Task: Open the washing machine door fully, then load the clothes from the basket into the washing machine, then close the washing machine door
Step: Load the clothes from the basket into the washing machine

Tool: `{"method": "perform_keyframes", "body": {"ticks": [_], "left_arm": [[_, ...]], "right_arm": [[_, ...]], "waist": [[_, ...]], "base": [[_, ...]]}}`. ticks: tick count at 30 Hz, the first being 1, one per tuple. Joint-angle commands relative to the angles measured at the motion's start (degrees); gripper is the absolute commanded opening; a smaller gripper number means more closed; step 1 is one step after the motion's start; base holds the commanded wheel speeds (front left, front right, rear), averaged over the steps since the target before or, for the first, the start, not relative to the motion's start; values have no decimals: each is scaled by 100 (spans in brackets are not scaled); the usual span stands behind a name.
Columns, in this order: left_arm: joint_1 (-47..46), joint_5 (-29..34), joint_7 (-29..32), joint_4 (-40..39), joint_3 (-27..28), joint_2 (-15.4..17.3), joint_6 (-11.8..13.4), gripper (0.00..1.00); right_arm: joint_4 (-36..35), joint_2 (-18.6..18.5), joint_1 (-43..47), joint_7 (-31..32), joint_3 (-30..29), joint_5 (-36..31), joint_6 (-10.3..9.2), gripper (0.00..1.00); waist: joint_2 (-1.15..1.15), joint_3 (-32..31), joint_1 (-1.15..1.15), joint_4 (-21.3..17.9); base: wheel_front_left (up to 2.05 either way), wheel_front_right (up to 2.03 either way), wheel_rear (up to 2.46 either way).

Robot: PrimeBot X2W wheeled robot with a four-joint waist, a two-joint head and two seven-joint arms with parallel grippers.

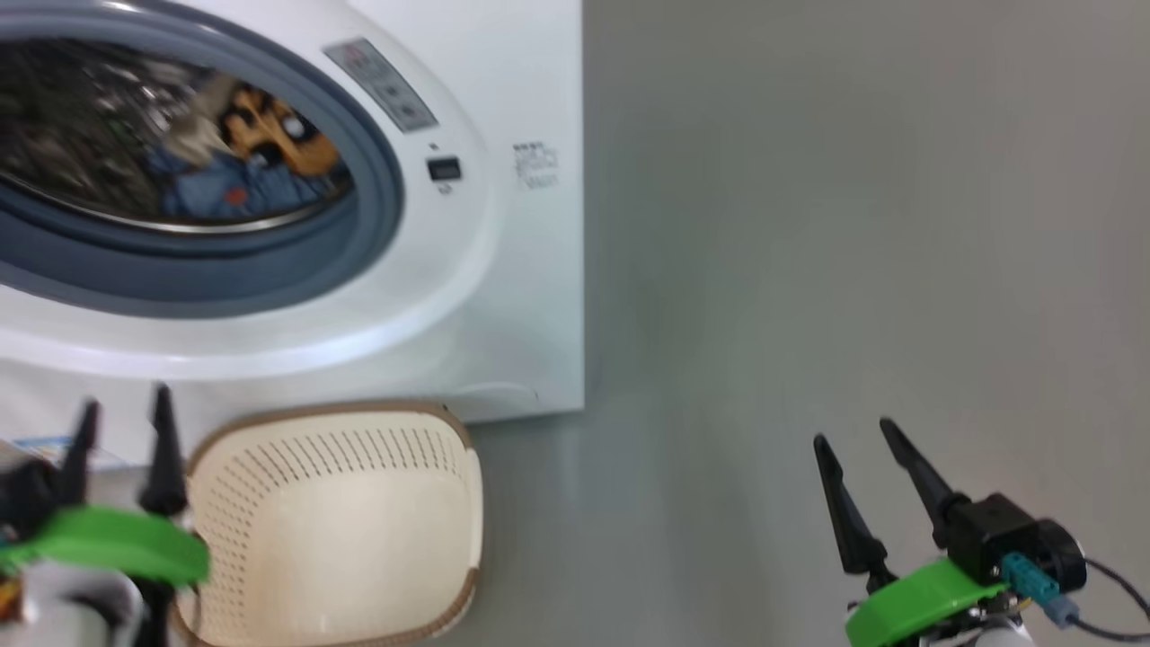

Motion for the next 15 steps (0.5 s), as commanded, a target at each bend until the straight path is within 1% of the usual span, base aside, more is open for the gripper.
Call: {"method": "perform_keyframes", "body": {"ticks": [1, 8, 12, 15], "left_arm": [[103, 68, -37, -239, 235, 131, 27, 100], [1070, 348, -37, -902, 361, -327, 127, 100], [1402, 435, -37, -1176, 422, -582, 164, 100], [1568, 498, -37, -1336, 392, -708, 128, 100]], "right_arm": [[-106, -15, 55, -28, 120, -6, 9, 100], [-78, -15, 338, -28, 151, 57, 9, 100], [-136, -15, 422, -28, 130, 71, 9, 100], [-187, -15, 456, -28, 111, 107, 9, 100]], "waist": [[0, -524, 0, 237], [0, -1036, 0, 242], [0, -1161, 0, 243], [0, -1235, 0, 252]], "base": [[0, 0, 0], [0, 0, 0], [0, 0, 0], [0, 0, 0]]}}
